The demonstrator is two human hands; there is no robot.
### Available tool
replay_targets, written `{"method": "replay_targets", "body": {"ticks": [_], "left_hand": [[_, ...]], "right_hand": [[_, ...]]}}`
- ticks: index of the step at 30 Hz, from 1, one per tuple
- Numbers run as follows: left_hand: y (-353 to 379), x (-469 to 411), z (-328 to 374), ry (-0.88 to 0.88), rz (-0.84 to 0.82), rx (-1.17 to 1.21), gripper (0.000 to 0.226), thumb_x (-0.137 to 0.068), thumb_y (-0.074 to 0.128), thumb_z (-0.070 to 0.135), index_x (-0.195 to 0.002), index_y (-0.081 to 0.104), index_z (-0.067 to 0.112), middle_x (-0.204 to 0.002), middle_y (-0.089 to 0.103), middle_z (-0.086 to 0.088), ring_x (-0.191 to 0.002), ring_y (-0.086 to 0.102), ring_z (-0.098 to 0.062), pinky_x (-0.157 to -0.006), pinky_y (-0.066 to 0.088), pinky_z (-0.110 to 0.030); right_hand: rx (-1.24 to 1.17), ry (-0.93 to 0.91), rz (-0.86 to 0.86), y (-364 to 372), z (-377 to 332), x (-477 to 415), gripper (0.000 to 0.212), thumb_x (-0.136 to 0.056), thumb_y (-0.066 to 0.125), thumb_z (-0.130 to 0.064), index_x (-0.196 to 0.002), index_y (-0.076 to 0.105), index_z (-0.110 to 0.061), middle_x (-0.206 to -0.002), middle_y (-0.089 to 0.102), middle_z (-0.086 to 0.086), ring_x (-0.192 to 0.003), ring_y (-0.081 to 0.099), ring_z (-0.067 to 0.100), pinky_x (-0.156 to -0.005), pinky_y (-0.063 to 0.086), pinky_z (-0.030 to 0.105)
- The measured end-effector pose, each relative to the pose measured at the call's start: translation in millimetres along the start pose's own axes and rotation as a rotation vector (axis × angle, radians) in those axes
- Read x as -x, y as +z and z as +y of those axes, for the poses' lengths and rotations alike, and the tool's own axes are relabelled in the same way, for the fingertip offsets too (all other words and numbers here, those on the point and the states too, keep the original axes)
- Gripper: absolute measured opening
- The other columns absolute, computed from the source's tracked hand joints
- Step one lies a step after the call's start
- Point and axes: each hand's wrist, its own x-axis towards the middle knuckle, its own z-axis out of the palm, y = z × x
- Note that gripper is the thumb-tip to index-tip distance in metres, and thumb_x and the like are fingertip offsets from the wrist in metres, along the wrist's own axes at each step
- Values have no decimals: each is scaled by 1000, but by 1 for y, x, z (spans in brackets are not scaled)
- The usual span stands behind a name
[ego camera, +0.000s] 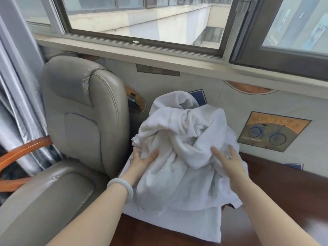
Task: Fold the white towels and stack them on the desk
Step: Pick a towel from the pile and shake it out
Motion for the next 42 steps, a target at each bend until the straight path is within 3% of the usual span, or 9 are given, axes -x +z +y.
{"method": "replay_targets", "body": {"ticks": [4,7,10,16,19,24,31,35,42], "left_hand": [[1,12,9,12,-140,196,66,-87,62,56,-140,30,31,-119,56,14,-96,59,2,-68,47,-14],[-2,9,8,-6,-213,429,61,-85,61,59,-136,50,29,-123,66,0,-109,66,-16,-89,51,-30],[-4,8,7,-43,-267,661,32,-89,59,52,-108,75,32,-122,69,-10,-116,64,-27,-104,46,-45],[7,8,24,-147,-264,688,28,-92,58,48,-99,75,27,-103,76,-6,-101,69,-22,-99,49,-41],[10,12,30,-119,-310,643,42,-86,64,49,-113,68,18,-108,74,-10,-94,72,-20,-81,55,-33],[23,25,37,-61,-298,616,40,-79,78,27,-110,71,3,-112,70,-22,-105,68,-34,-89,55,-43],[54,58,71,90,-377,676,39,-83,72,13,-120,66,3,-116,69,-22,-108,67,-35,-81,58,-39],[84,90,111,212,-426,691,43,-79,77,12,-121,66,4,-116,69,-21,-110,66,-35,-96,51,-47],[161,164,178,295,-543,713,32,-92,65,18,-122,65,9,-116,70,-17,-109,67,-33,-91,54,-44]], "right_hand": [[26,-85,87,-13,-11,-4,109,-63,68,-76,-153,16,-44,-162,17,-8,-147,24,25,-116,27,51],[14,-186,-94,0,-24,-6,89,-73,59,-78,-147,16,-58,-161,12,-21,-148,19,16,-115,25,42],[148,-192,-200,25,-23,-7,72,-87,56,-63,-149,22,-50,-163,5,-16,-150,13,14,-110,27,34],[163,-177,-223,24,-22,-11,81,-81,69,-56,-149,27,-44,-150,25,-23,-137,32,8,-114,33,38],[122,-187,-266,22,-26,-3,64,-85,68,-49,-140,35,-45,-128,33,-28,-120,37,5,-100,34,27],[154,-233,-215,20,-30,12,48,-85,69,-48,-124,42,-50,-140,37,-21,-126,42,6,-106,37,30],[66,-331,-126,-32,-66,49,29,-90,68,-36,-93,51,-60,-115,53,-29,-105,52,-6,-95,42,29],[94,-457,-56,-84,-104,77,40,-85,70,-41,-84,50,-75,-118,57,-27,-112,55,-2,-104,44,39],[398,-682,44,-207,-190,129,51,-60,67,-78,-104,42,-81,-130,42,-37,-129,44,7,-111,36,41]]}}
